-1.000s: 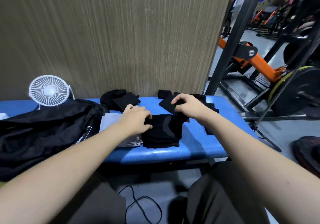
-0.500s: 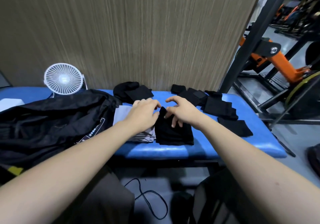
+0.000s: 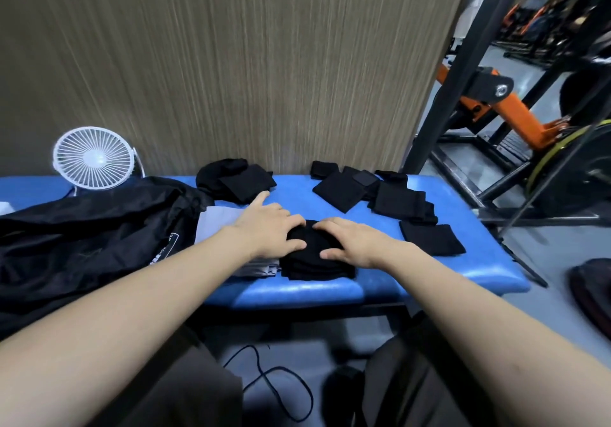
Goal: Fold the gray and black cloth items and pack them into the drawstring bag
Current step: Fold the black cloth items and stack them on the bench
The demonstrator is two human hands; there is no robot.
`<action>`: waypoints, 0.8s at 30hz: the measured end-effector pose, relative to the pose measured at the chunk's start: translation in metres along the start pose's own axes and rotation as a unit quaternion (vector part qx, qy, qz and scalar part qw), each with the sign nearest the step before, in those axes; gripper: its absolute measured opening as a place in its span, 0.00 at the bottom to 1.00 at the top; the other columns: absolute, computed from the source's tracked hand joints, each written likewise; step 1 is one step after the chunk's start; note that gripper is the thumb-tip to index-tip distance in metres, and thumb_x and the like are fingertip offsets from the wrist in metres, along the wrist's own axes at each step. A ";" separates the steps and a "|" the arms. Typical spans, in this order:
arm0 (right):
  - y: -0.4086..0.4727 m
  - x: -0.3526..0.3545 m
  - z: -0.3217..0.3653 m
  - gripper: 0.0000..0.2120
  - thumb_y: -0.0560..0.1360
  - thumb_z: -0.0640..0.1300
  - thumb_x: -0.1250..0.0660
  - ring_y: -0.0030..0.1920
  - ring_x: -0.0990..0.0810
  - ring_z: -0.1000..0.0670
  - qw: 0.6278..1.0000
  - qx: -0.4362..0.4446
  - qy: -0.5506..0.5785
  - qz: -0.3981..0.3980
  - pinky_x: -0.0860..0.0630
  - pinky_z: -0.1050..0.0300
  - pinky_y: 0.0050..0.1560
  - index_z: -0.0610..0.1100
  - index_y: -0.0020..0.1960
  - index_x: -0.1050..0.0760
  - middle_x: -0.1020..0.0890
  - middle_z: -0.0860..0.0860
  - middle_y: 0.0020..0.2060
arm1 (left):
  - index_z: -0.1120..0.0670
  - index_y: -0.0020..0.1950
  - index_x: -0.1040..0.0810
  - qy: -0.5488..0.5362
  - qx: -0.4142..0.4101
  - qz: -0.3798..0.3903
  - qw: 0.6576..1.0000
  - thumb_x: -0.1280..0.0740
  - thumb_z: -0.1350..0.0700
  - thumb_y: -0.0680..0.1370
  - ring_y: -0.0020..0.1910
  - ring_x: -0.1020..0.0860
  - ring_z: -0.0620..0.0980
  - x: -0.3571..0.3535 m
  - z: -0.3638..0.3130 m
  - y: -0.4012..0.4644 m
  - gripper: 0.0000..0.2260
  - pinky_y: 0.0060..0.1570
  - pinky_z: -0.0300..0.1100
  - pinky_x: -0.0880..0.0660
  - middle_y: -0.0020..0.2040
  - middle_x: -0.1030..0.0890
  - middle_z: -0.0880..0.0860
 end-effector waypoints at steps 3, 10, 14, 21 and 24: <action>-0.001 -0.002 -0.001 0.31 0.79 0.56 0.35 0.72 0.35 0.50 0.999 0.002 0.050 0.008 0.35 0.50 0.71 0.50 0.77 0.40 0.34 0.52 0.73 | 0.43 0.72 0.35 0.024 -0.006 -0.004 1.000 0.51 0.33 0.79 0.69 0.32 0.47 0.000 -0.001 0.002 0.26 0.75 0.57 0.57 0.62 0.22 0.46; -0.010 0.010 -0.001 0.34 0.71 0.56 0.25 0.67 0.32 0.52 0.992 0.016 0.115 -0.055 0.33 0.56 0.67 0.51 0.73 0.34 0.31 0.53 0.64 | 0.42 0.66 0.27 -0.041 -0.016 -0.056 0.997 0.43 0.33 0.77 0.62 0.27 0.47 0.017 0.001 -0.001 0.23 0.75 0.50 0.51 0.54 0.22 0.45; -0.011 0.005 0.001 0.38 0.69 0.58 0.25 0.68 0.34 0.52 0.995 0.017 0.095 -0.016 0.34 0.54 0.68 0.53 0.75 0.36 0.32 0.53 0.66 | 0.42 0.65 0.28 -0.034 -0.024 -0.036 0.998 0.42 0.31 0.75 0.61 0.28 0.48 0.016 -0.002 -0.003 0.24 0.74 0.51 0.50 0.54 0.23 0.46; -0.005 -0.005 -0.002 0.38 0.73 0.61 0.30 0.70 0.32 0.48 0.999 0.002 0.038 0.034 0.34 0.48 0.69 0.56 0.77 0.43 0.33 0.53 0.70 | 0.46 0.69 0.31 0.025 -0.022 0.018 0.999 0.43 0.27 0.73 0.66 0.30 0.52 0.002 -0.009 0.000 0.32 0.75 0.56 0.53 0.61 0.24 0.49; 0.001 -0.003 -0.004 0.37 0.74 0.60 0.31 0.71 0.34 0.48 0.999 -0.005 0.028 0.018 0.37 0.50 0.71 0.54 0.78 0.43 0.34 0.53 0.72 | 0.47 0.70 0.32 0.037 -0.007 0.013 0.999 0.43 0.29 0.74 0.67 0.31 0.52 0.004 -0.009 0.007 0.32 0.75 0.56 0.53 0.62 0.25 0.50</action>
Point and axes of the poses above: each hand's wrist, its own y-axis towards the middle knuckle, its own x-axis out of the back of the hand, z = x × y, the point moved 4 cm from there along y, towards the middle knuckle
